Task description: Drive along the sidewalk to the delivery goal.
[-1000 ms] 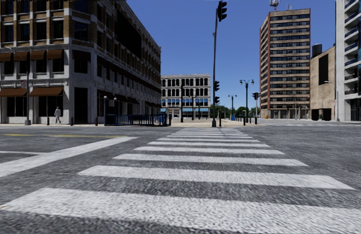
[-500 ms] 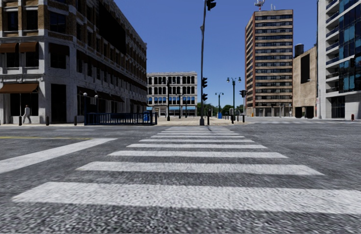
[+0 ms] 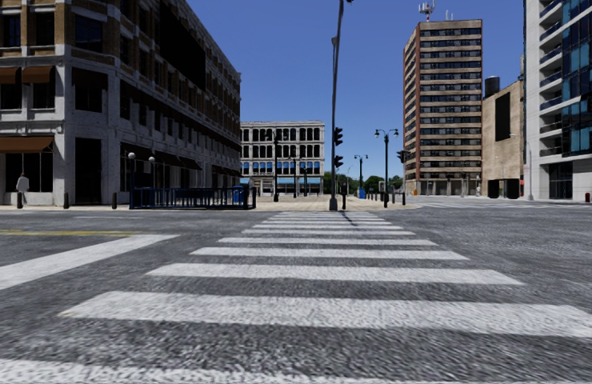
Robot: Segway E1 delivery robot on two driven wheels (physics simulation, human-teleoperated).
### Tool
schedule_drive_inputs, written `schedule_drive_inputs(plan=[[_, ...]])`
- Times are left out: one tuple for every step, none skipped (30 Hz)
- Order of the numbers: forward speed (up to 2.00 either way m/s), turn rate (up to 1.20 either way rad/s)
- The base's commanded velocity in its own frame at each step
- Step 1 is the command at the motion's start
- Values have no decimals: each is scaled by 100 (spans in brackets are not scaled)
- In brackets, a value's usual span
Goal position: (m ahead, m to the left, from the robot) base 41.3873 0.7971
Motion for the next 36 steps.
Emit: schedule_drive_inputs(plan=[[200, 0], [200, 0], [200, 0], [200, 0], [200, 0], [200, 0], [200, 0], [200, -8], [200, -13], [200, -13], [200, -18], [200, -23], [200, -27], [200, -27], [200, -29], [200, -29], [200, -32], [200, -32], [200, -33], [200, -34], [200, -34], [200, -34], [200, -34], [200, -34], [200, 0], [200, 0], [200, 0], [200, 0], [200, 0], [200, 0], [200, 0], [200, 0], [200, 0], [200, 0], [200, 0], [200, 0]])
